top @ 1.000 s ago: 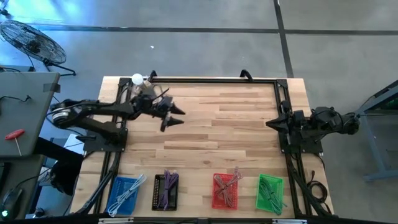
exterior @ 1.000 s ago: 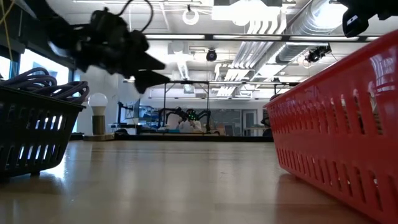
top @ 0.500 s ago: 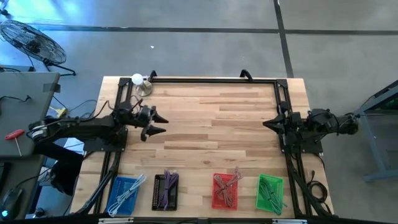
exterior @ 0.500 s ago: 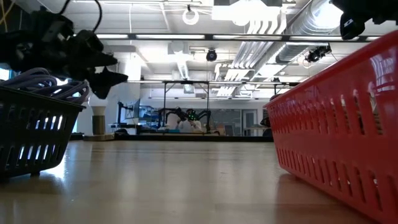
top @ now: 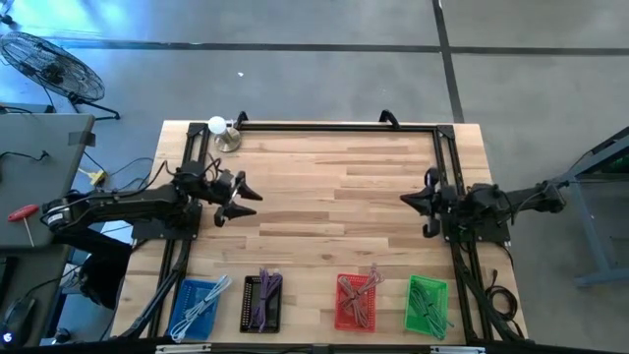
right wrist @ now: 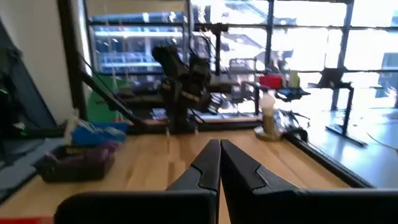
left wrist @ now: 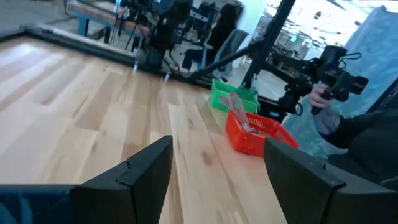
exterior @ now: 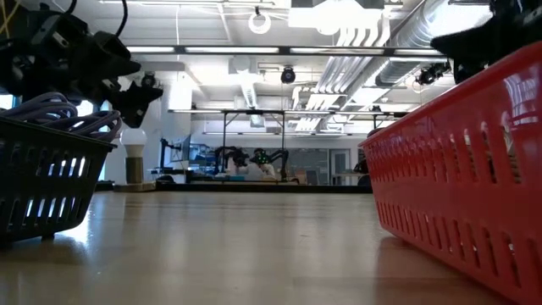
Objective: Pick & Place USB Port
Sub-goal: Return to Home Position
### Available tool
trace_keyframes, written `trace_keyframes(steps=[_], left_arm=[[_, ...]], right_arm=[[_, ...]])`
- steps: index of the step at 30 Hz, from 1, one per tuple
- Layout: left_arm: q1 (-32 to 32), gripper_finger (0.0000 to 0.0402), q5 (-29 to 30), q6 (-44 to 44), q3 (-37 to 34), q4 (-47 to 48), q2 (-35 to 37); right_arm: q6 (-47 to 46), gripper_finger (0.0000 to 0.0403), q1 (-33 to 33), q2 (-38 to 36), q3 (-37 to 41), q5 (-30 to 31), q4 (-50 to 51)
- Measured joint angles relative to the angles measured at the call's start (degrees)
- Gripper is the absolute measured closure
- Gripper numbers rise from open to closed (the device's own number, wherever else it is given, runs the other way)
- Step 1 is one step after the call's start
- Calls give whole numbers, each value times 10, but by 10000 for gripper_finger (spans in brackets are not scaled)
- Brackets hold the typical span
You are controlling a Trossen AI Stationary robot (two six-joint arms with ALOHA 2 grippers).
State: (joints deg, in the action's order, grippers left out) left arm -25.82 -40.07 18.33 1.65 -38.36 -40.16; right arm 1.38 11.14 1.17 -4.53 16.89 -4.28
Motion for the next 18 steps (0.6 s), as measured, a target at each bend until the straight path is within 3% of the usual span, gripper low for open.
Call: trace_keyframes(steps=[7,18], left_arm=[[0,158,-19,-18,0,24,14],[0,158,-64,-15,-1,78,117]], right_arm=[[9,401,0,0,40,7,-3],[39,402,-22,0,40,19,0]])
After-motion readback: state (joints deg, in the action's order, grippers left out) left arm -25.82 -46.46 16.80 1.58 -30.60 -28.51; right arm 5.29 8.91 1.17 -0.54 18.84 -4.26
